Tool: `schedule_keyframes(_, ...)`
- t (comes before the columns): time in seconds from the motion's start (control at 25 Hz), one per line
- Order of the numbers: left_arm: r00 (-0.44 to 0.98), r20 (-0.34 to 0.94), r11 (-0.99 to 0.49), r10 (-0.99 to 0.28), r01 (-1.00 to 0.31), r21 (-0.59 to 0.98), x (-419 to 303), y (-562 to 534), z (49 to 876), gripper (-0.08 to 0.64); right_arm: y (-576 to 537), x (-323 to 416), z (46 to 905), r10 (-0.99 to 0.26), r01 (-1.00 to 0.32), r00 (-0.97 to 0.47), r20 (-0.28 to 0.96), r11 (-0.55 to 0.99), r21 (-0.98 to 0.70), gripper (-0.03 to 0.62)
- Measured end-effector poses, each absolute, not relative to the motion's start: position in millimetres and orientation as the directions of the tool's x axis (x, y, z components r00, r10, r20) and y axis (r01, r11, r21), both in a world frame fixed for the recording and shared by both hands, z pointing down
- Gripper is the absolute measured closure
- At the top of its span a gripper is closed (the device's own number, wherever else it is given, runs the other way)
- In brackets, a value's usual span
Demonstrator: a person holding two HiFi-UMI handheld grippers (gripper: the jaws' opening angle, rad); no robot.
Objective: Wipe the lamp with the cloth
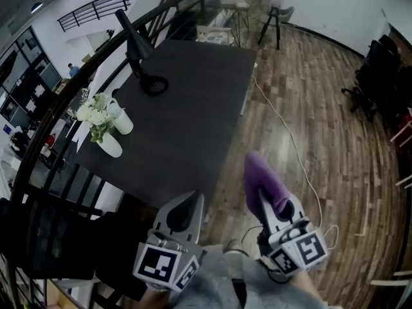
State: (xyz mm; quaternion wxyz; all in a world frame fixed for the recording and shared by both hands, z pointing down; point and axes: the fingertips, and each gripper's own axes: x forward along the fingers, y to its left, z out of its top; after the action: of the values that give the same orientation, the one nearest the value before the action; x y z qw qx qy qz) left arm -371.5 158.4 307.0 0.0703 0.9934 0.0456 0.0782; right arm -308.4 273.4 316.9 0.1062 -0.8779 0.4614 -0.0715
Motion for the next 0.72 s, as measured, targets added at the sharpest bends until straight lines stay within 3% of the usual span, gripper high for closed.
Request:
schedule_keyframes(0.4,0.98,0.168,-0.987,0.105,0.082,0.14,-364,165,309,0.56,276,-302,319,-0.827,-0.797,0.561,0.036,-0.551,-0.249,0.543)
schedule_keyframes(0.72,0.946,0.31,-0.993,0.093,0.067,0.093,-355,177,332,0.56,292,-291,323,-0.813,-0.776,0.58,0.049,-0.57,-0.269,0.543)
